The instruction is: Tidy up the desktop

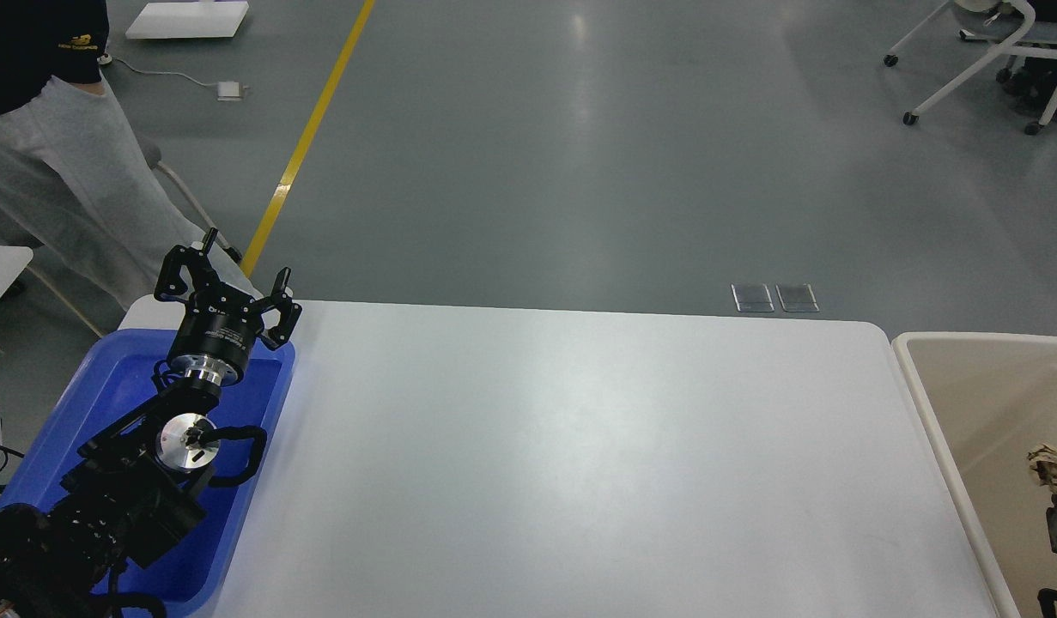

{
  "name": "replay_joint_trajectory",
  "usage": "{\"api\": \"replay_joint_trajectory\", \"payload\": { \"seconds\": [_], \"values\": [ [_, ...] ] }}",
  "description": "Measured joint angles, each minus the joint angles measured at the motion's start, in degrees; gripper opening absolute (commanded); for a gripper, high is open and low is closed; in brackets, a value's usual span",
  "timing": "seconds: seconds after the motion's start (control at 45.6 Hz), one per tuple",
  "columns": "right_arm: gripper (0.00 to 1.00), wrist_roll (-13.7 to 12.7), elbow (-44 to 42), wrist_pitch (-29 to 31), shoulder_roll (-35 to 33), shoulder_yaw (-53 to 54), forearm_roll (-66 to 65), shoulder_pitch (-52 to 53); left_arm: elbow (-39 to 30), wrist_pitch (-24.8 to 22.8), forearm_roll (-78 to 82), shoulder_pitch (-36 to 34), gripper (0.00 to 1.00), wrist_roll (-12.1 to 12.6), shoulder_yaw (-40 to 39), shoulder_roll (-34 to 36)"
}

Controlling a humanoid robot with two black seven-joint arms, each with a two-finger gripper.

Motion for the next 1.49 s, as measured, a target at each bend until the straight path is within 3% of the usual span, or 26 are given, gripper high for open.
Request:
{"api": "replay_joint_trajectory", "payload": {
  "seconds": [0.132,0.176,0.241,0.263,0.285,0.702,1.207,1.492],
  "values": [
    [0.0,-0.1,-0.6,-1.2,1.2,0.3,0.0,0.2,0.0,0.0,0.0,0.0,1.0,0.0,0.0,0.0],
    [0.22,-0.1,-0.7,-1.6,1.5,0.4,0.0,0.4,0.0,0.0,0.0,0.0,1.0,0.0,0.0,0.0],
    [0.7,-0.1,-0.9,-2.2,1.8,0.4,0.0,0.6,0.0,0.0,0.0,0.0,1.0,0.0,0.0,0.0],
    [0.81,-0.1,-1.0,-2.4,1.9,0.4,0.0,0.7,0.0,0.0,0.0,0.0,1.0,0.0,0.0,0.0],
    [0.85,-0.1,-1.0,-2.5,2.0,0.4,0.0,0.8,0.0,0.0,0.0,0.0,1.0,0.0,0.0,0.0],
    [1.0,0.0,-1.5,-3.6,2.2,0.6,0.0,2.8,0.0,0.0,0.0,0.0,1.0,0.0,0.0,0.0],
    [1.0,0.3,-1.6,-3.9,0.1,-1.4,-0.8,3.1,0.0,0.0,0.0,0.0,1.0,0.0,0.0,0.0],
    [1.0,0.2,-1.6,-3.8,3.1,-7.3,-1.2,3.3,0.0,0.0,0.0,0.0,1.0,0.0,0.0,0.0]
  ]
}}
